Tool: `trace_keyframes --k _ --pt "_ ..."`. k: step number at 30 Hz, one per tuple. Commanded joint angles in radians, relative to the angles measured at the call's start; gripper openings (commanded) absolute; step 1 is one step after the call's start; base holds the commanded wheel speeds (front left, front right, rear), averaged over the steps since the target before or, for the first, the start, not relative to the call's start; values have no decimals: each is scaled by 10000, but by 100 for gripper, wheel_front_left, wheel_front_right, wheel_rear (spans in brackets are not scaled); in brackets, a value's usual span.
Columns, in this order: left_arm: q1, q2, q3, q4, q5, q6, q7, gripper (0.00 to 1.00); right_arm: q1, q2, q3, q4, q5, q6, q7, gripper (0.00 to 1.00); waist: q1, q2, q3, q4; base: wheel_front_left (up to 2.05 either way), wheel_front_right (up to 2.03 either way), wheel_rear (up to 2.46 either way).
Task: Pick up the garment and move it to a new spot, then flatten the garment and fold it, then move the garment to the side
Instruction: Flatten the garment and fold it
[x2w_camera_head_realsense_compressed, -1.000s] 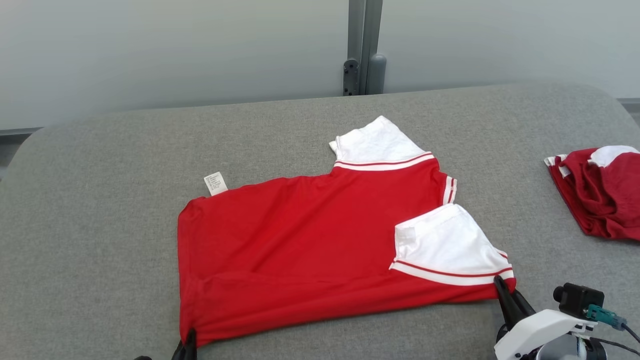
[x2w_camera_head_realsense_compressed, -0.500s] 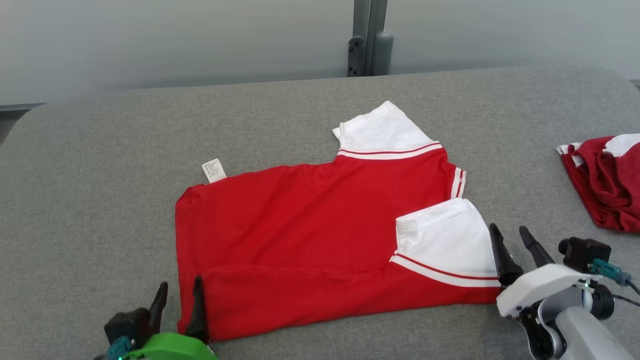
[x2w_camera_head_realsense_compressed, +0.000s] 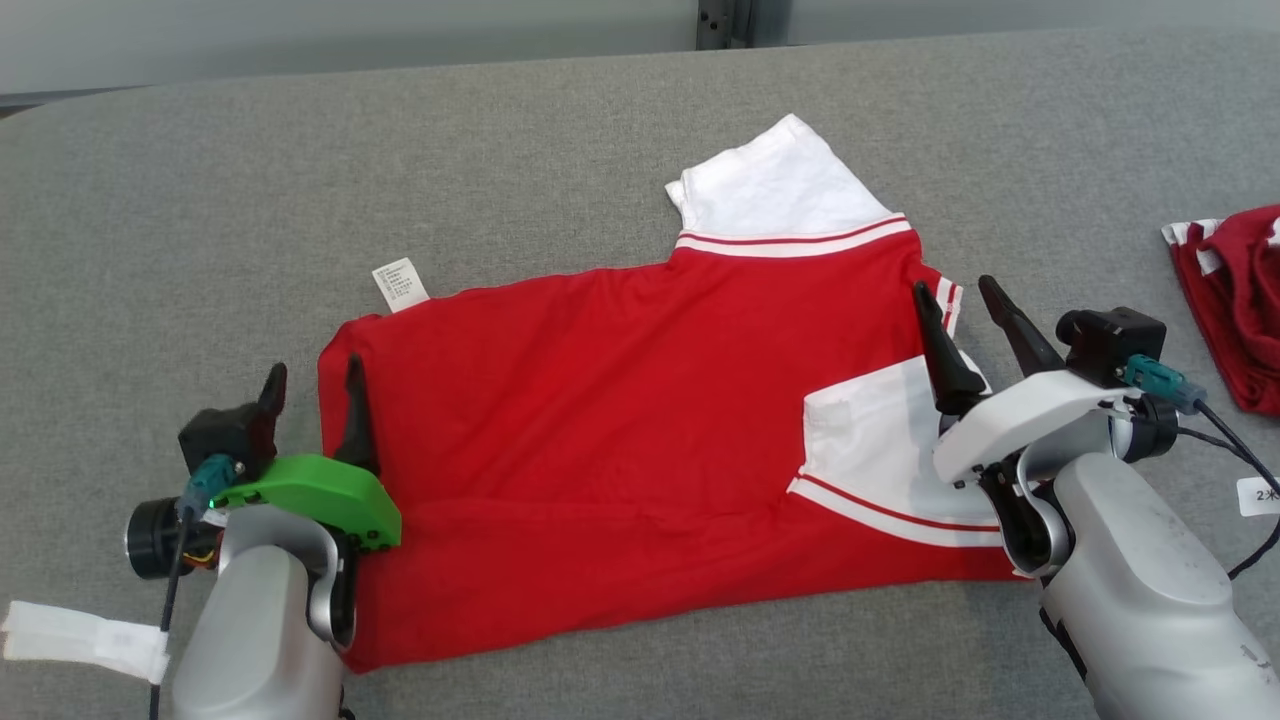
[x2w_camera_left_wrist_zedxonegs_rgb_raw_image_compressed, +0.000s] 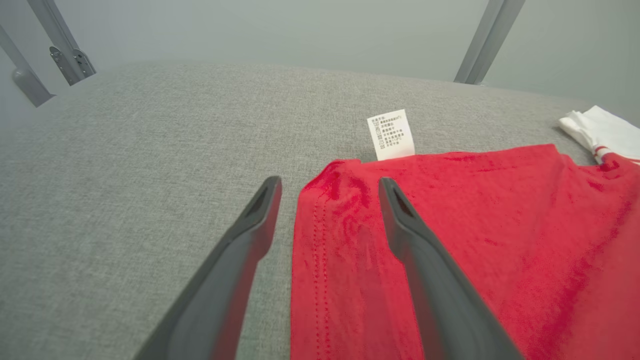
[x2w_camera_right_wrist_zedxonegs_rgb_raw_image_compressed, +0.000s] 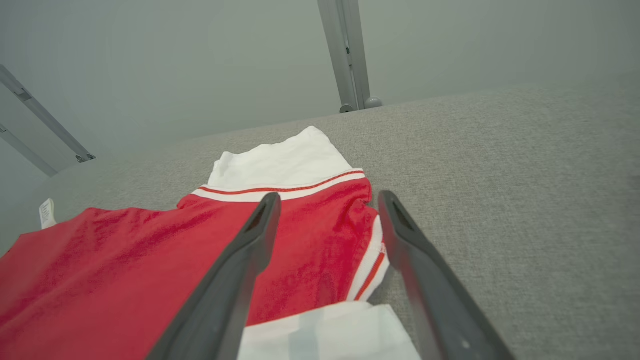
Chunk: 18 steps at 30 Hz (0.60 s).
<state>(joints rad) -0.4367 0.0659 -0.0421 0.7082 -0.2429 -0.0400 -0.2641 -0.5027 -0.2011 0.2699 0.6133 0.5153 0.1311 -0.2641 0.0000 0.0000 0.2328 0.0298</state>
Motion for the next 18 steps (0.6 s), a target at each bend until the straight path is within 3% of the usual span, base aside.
trace_keyframes --k 1,4,8,17,18 --pt "-399 134 77 292 69 48 6 100 -191 -15 48 54 -63 -9 1 100 0 0 368 -92 0 0 0" --pt "-971 226 117 1001 171 116 6 100 -374 -8 182 83 2 -9 0 100 0 0 561 -141 0 0 0" --pt "-1623 349 1 1893 244 -121 6 100 -474 -8 287 104 107 -9 0 100 0 0 705 -220 0 0 0" --pt "-2254 512 -158 2651 517 -135 6 100 -789 -192 483 182 305 -9 0 100 0 0 848 -339 0 0 0" --pt "-2324 520 -209 2825 554 -145 6 84 -852 -213 498 195 334 -9 1 100 0 0 856 -332 0 0 0"
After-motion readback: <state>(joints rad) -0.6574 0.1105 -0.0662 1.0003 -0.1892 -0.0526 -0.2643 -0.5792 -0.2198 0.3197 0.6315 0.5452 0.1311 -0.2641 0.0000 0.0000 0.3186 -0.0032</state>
